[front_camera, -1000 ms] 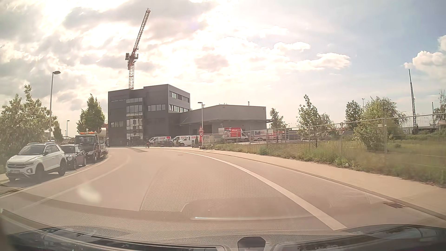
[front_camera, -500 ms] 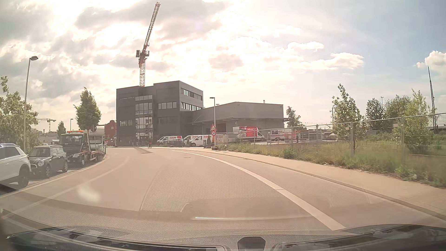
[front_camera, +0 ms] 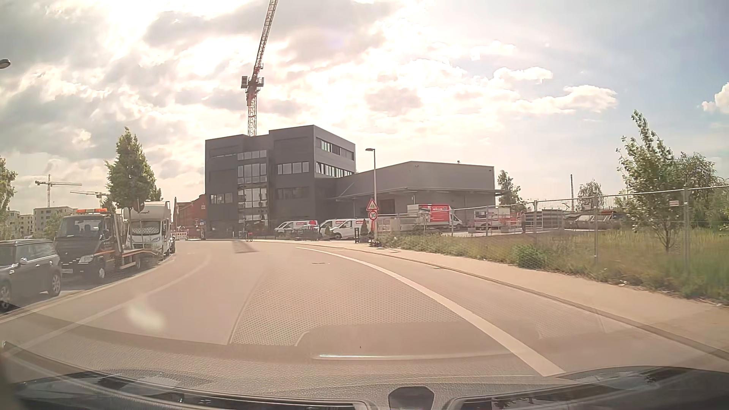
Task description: Follow the waypoints while adhering to traffic rules and regulations
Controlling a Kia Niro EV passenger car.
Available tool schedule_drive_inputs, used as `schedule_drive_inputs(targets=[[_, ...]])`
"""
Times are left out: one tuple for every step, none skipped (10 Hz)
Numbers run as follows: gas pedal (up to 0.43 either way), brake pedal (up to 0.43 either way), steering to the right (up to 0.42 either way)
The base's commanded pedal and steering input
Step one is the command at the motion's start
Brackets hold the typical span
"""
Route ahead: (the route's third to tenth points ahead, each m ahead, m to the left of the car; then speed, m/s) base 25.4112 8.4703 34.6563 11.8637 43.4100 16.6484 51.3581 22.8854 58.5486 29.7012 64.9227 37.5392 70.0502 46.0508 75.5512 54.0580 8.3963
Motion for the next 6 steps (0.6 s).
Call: schedule_drive_inputs(targets=[[0.067, 0.0, -0.059], [0.067, 0.0, -0.059], [0.067, 0.0, -0.059], [0.067, 0.0, -0.059], [0.067, 0.0, -0.059], [0.067, 0.0, -0.059]])
